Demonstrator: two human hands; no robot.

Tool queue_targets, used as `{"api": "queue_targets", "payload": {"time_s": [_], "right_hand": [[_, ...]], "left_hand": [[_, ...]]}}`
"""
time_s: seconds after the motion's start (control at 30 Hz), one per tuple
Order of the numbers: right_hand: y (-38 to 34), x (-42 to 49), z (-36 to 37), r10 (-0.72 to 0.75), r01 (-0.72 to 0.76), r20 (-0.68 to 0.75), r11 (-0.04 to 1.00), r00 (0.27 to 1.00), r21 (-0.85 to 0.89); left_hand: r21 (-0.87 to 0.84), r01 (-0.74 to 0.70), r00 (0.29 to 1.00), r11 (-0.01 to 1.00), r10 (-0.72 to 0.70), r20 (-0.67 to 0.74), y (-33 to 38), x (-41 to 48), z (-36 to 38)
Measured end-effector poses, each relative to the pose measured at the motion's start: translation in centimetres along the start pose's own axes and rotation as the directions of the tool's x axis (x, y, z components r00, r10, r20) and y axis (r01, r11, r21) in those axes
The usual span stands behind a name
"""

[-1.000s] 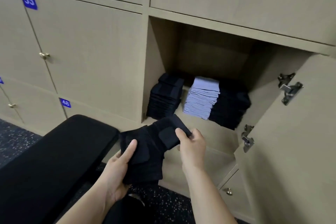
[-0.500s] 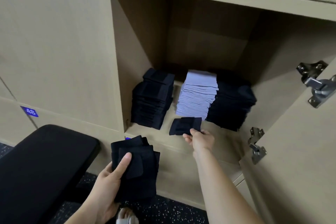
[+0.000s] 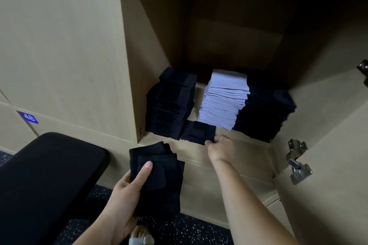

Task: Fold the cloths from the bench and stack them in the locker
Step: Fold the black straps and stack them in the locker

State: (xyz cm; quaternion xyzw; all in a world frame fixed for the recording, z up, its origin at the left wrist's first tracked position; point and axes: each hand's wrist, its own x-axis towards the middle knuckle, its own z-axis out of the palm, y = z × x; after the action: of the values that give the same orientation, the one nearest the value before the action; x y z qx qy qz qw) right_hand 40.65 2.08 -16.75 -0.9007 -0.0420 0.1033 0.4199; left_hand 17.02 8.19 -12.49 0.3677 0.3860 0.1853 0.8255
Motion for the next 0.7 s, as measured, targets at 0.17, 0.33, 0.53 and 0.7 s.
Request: {"api": "queue_targets", "payload": {"time_s": [0.17, 0.33, 0.53, 0.7], "right_hand": [[0.2, -0.5, -0.3, -0.019, 0.017, -0.028, 0.997, 0.999, -0.079], [-0.7, -5.5, -2.6, -0.164, 0.158, 0.013, 0.971, 0.986, 0.182], [-2.3, -14.6, -6.0, -0.532, 0.454, 0.41, 0.847, 0.741, 0.277], [-3.1, -16.7, -6.5, -0.532, 0.659, 0.563, 0.752, 0.632, -0.029]], "left_hand": [[-0.009, -0.017, 1.0, 1.0, 0.017, 0.003, 0.1, -0.4, 0.0], [-0.032, -0.026, 1.0, 0.999, 0.026, 0.008, 0.6, -1.8, -0.3], [-0.041, -0.007, 1.0, 0.999, 0.007, -0.014, 0.5, -4.5, -0.5], [0.0, -0.008, 1.0, 1.0, 0.008, 0.001, 0.6, -6.8, -1.1]]}}
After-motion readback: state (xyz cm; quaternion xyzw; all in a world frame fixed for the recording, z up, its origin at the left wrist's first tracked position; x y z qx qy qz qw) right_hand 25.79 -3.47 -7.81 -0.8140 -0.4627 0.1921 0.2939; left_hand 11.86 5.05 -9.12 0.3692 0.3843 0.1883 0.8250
